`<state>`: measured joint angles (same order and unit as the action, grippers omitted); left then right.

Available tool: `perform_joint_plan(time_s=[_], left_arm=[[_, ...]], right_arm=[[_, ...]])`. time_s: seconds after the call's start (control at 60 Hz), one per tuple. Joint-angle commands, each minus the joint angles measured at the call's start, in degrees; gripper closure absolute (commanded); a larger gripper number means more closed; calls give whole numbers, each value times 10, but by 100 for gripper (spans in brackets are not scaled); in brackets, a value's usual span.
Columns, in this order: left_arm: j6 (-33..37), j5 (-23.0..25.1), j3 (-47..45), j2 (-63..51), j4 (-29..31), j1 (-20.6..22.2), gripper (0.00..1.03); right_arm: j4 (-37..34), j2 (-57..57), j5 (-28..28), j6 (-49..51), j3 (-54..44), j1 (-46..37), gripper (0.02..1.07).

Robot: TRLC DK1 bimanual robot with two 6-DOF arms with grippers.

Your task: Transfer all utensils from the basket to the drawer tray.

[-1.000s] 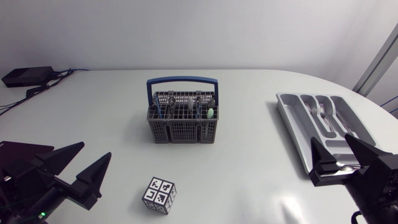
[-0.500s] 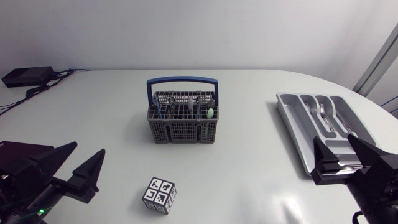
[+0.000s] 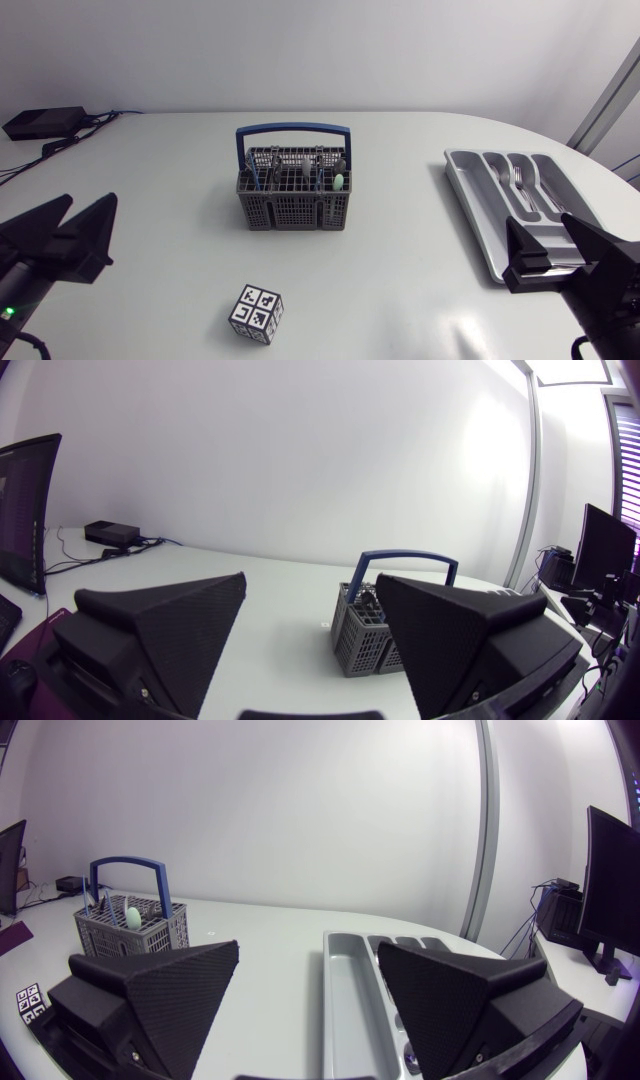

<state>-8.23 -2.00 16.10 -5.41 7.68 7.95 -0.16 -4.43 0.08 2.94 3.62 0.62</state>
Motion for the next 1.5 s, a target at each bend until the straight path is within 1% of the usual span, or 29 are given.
perform_joint_plan(time_s=[0.0,0.133,0.2,0.267,0.35,0.367,0.417,0.467,0.567,0.617,0.65,0.7,0.717,0.767,0.783,0.817,0.9,0.983,1.05,1.1,1.2,1.25,1.267,1.317,1.4,1.483], left_arm=[[-20,1,46,-46,6,3,13],[-21,1,102,-143,18,5,13],[-25,1,117,-179,19,16,13],[-28,0,146,-248,19,10,14],[-35,0,176,-334,18,18,14],[-35,0,184,-352,18,15,15],[-34,2,209,-407,19,11,21],[-35,8,226,-444,22,12,22],[-31,11,276,-520,64,18,22],[-27,15,298,-554,76,37,21],[-26,14,312,-573,89,46,19],[-20,14,330,-594,110,50,16],[-2,14,347,-616,127,57,13],[26,14,359,-635,133,68,13],[42,14,365,-646,134,80,13],[54,15,373,-657,135,93,13],[84,15,390,-683,134,110,13],[106,16,408,-707,131,126,13],[113,40,425,-730,129,129,13],[114,46,434,-740,124,130,13],[117,46,449,-754,115,143,18],[119,50,449,-761,97,152,18],[121,50,450,-763,94,154,20],[119,50,459,-778,88,155,26],[116,50,467,-802,75,155,27],[113,50,482,-839,66,152,35]], right_arm=[[9,-55,3,-16,42,5,7],[24,-140,2,-26,79,10,7],[31,-171,5,-33,93,24,7],[31,-211,13,-42,112,41,7],[31,-262,19,-50,138,61,7],[30,-270,20,-53,141,63,7],[24,-299,23,-61,157,74,7],[19,-320,23,-68,169,83,7],[3,-353,26,-78,189,100,7],[-10,-376,26,-79,204,107,7],[-24,-390,26,-79,215,108,7],[-46,-414,27,-78,233,112,7],[-56,-424,27,-78,242,114,7],[-83,-453,27,-71,263,119,7],[-92,-461,27,-68,269,120,7],[-110,-479,27,-60,282,126,7],[-136,-511,23,-31,305,136,7],[-157,-528,-21,4,321,139,7],[-194,-544,-60,58,340,139,7],[-216,-551,-83,103,348,140,7],[-221,-558,-90,117,353,149,7],[-221,-562,-90,117,356,156,7],[-221,-564,-91,117,357,158,7],[-221,-570,-91,117,359,161,7],[-221,-581,-94,117,364,162,7],[-218,-584,-97,117,365,163,7]])
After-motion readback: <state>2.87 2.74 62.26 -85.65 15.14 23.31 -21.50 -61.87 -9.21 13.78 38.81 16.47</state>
